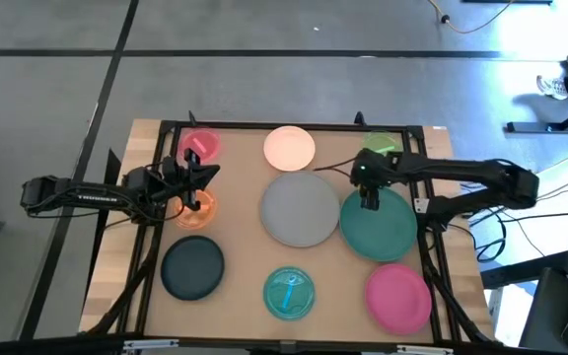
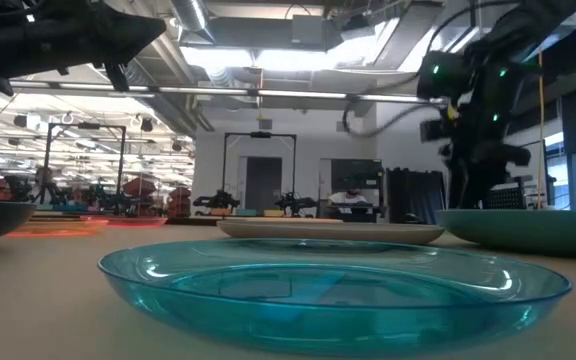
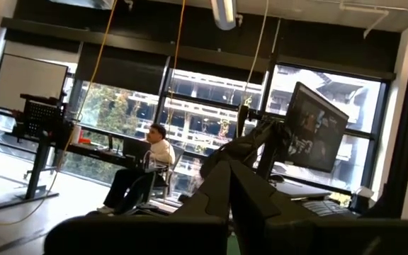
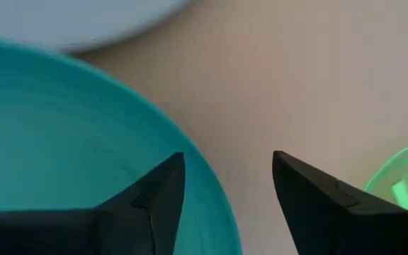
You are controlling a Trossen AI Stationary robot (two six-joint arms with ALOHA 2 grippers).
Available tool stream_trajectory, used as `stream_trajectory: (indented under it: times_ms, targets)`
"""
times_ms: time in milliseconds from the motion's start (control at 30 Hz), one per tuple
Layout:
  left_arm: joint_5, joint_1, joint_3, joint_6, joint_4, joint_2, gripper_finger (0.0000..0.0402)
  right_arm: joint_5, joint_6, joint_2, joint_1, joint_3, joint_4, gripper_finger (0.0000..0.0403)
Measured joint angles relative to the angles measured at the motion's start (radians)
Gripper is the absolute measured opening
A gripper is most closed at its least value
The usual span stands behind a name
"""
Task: Stack plastic plates
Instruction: Stack the green plate on top of the gray plate
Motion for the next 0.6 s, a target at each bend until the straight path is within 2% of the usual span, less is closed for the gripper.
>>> stream_trajectory:
  times_ms: [333,433,600]
  targets:
    - [0.0,0.0,0.0,0.008,0.0,0.0,0.0002,-0.001,-0.071,0.106,-0.013,0.0,0.011,0.0158]
    - [0.0,0.0,0.0,0.009,-0.003,0.0,0.0002,-0.034,-0.073,0.106,-0.013,0.0,0.003,0.0123]
    - [0.0,0.0,0.0,0.009,-0.003,0.0,0.0002,-0.041,-0.106,0.105,-0.013,0.001,-0.005,0.0043]
